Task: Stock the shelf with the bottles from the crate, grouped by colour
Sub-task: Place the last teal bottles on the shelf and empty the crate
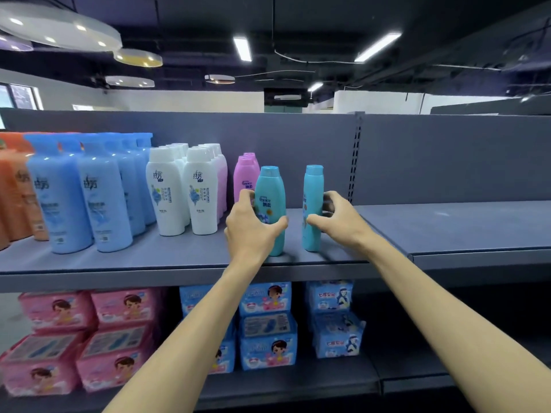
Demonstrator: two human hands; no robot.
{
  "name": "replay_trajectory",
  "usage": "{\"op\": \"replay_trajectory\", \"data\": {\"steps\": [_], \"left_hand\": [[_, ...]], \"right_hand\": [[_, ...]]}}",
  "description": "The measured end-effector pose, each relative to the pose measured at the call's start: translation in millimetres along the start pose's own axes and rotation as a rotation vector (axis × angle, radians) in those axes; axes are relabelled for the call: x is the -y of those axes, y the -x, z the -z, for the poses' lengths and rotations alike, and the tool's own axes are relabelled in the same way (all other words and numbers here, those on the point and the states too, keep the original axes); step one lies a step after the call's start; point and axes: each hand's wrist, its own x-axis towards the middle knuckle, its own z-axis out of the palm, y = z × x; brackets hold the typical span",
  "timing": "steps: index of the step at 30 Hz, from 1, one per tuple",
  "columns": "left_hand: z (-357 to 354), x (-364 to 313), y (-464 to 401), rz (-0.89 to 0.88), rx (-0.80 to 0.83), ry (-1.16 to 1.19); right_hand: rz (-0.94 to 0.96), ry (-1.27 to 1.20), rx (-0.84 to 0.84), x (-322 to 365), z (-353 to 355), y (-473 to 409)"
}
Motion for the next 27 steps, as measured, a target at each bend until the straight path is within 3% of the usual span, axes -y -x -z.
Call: {"op": "replay_trajectory", "data": {"steps": [11,18,27], "left_hand": [[7,3,-5,0.022,0.088,-0.025],[23,15,-8,0.030,0.097,-0.014],[46,37,-17,0.037,0.092,0.001]], "right_hand": [[-0.209,-0.052,-0.176,14,1,10],[-0.168,0.306,-0.576,23,-39,35],[-0.182,0.392,-0.609,27,-58,21]]}}
